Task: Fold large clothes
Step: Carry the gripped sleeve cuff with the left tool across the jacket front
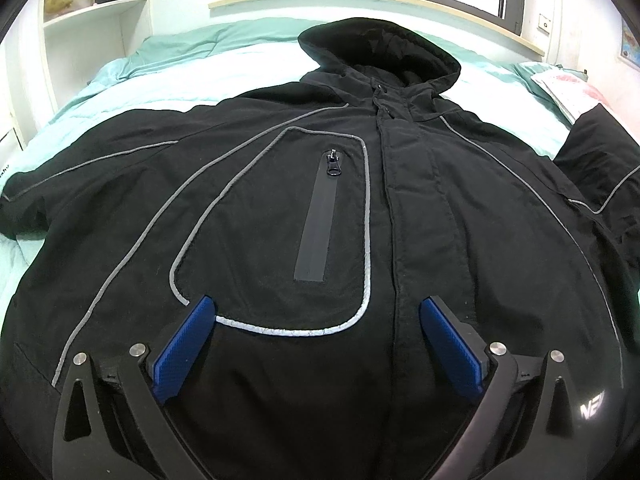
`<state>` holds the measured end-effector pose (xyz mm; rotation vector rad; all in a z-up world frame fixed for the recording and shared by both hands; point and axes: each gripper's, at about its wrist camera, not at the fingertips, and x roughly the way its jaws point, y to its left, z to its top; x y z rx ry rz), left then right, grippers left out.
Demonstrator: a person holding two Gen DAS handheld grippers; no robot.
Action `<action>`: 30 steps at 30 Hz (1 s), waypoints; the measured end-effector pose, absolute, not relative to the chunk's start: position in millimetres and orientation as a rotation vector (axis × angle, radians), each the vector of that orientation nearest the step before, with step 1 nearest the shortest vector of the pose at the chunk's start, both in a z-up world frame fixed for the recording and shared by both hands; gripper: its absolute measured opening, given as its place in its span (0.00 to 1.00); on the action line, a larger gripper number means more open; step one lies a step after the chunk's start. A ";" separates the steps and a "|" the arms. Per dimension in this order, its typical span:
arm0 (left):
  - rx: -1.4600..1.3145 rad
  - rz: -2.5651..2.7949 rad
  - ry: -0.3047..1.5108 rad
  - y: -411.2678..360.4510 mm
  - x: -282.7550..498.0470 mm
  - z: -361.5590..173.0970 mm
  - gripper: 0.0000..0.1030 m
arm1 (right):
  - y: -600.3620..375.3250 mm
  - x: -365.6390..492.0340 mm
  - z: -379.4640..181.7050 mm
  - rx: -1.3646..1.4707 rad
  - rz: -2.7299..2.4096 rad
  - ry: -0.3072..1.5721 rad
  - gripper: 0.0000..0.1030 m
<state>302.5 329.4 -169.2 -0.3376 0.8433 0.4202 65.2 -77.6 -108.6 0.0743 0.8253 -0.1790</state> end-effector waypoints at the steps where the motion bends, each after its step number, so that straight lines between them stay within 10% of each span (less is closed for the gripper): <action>1: -0.312 0.405 0.812 322.8 296.8 -163.4 0.17 | -78.1 65.2 -108.8 0.076 -0.178 0.826 1.00; 14: -0.093 -0.232 0.468 113.6 224.5 -13.3 0.17 | -86.9 42.4 -87.0 0.104 -0.245 0.729 1.00; 30: 0.036 -0.614 0.982 -115.0 259.8 -168.8 0.19 | -164.9 -12.7 -23.8 0.195 -0.283 0.756 1.00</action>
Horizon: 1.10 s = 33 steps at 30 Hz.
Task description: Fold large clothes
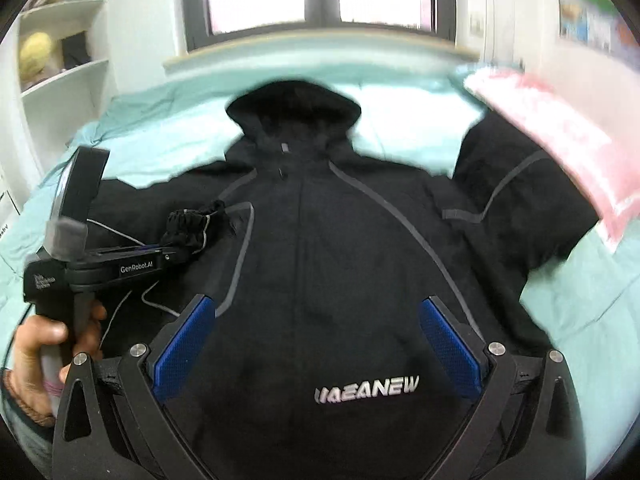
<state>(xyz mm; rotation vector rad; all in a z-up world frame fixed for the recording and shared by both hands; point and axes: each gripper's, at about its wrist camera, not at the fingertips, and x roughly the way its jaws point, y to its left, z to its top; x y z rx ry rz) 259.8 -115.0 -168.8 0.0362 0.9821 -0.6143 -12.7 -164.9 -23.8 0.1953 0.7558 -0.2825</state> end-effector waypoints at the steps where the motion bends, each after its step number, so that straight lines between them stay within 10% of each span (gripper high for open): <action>1: 0.013 -0.630 0.979 -112.8 260.3 -167.0 0.20 | -168.4 -11.8 -26.8 0.211 -0.272 0.773 1.00; 8: -0.175 -0.784 0.878 -68.4 236.4 -118.0 0.67 | -166.6 14.4 -19.1 0.252 -0.144 0.815 1.00; 21: -0.133 -0.515 0.785 22.9 227.5 -91.4 0.67 | -133.9 131.4 -78.7 0.609 0.039 1.006 0.83; 26: -0.078 -0.379 0.796 37.9 239.7 -99.3 0.67 | -115.3 153.3 -87.0 0.585 0.097 1.012 0.37; 33: -0.018 -0.382 0.772 18.2 246.0 -74.1 0.67 | -166.5 122.2 -12.7 0.485 -0.009 0.811 0.31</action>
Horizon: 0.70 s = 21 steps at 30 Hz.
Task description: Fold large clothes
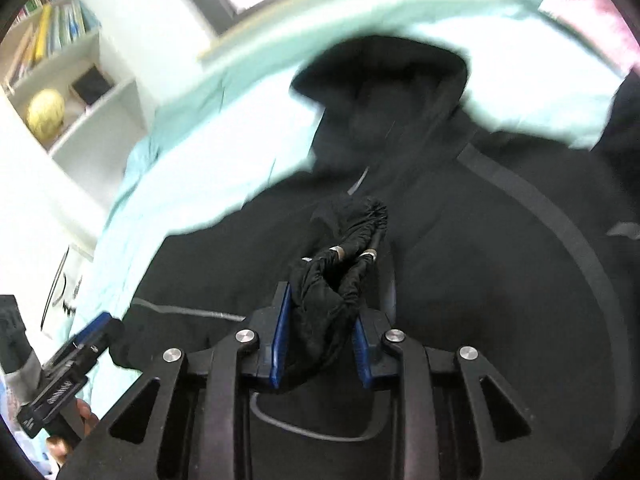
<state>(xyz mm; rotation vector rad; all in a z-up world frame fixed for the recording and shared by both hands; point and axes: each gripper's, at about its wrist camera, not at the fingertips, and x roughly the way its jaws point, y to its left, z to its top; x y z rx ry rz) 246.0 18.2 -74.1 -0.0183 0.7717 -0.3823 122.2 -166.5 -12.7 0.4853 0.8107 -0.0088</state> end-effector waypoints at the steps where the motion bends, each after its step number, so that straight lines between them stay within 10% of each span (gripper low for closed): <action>1: -0.015 -0.391 0.771 15.4 245.7 -70.8 0.67 | -179.6 116.7 -2.3 0.473 -0.028 0.790 0.31; 8: 0.030 -0.524 0.897 -62.5 267.4 -92.7 0.67 | -276.6 78.0 29.9 0.330 -0.241 0.723 0.31; 21: 0.179 -0.515 1.026 -106.9 272.5 -152.8 0.67 | -343.9 76.2 -91.9 0.284 -0.345 1.017 0.32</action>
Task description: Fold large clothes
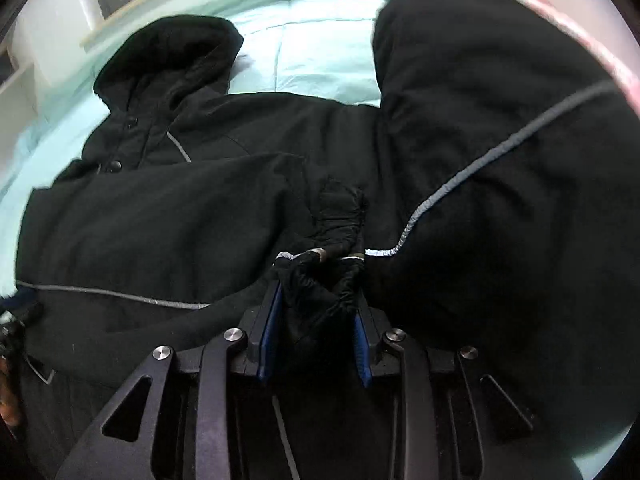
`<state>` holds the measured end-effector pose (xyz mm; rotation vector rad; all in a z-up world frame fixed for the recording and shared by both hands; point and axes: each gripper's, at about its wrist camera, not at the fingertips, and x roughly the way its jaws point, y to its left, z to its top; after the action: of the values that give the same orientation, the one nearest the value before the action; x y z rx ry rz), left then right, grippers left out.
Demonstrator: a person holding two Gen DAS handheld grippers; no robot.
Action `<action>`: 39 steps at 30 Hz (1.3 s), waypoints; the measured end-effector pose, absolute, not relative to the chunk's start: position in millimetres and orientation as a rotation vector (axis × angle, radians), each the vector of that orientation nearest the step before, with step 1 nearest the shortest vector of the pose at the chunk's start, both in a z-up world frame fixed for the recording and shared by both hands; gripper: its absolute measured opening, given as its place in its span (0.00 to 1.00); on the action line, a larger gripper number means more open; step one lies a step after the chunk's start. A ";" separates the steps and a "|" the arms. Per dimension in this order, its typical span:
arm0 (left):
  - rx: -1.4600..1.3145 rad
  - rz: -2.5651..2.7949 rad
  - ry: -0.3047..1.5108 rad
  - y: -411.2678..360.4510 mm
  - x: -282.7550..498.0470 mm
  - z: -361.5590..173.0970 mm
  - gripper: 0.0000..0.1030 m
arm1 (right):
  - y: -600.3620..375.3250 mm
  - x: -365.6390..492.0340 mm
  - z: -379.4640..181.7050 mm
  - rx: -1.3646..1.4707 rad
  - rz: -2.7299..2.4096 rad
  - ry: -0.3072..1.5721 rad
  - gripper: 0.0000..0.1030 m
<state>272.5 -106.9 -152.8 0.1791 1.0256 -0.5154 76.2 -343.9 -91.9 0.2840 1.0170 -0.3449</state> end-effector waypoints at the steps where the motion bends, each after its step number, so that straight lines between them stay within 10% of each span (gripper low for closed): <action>1: 0.152 -0.526 1.002 -103.8 270.8 -144.9 0.67 | -340.1 77.4 -83.4 0.265 -0.358 1.019 0.36; 3: 0.084 -0.550 0.950 -99.1 269.9 -124.6 0.67 | -325.3 75.8 -50.7 0.220 -0.372 0.953 0.40; 7: 0.023 -0.549 0.915 -106.0 287.3 -98.2 0.67 | -281.9 87.2 5.3 0.158 -0.241 0.798 0.86; 16: 0.102 -0.346 1.086 -117.1 335.2 -179.3 0.68 | -247.9 177.2 -116.8 0.121 -0.157 1.177 0.86; 28: 0.061 -0.504 0.925 -95.4 259.6 -115.3 0.69 | -279.4 78.6 -42.1 0.121 -0.160 0.893 0.77; 39: 0.123 -0.376 1.011 -106.8 268.8 -181.7 0.71 | -297.1 60.7 -118.9 0.116 -0.219 0.975 0.81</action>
<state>268.8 -106.8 -181.7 0.1230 1.0108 -0.3763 60.7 -297.1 -118.9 0.1165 0.9748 -0.2189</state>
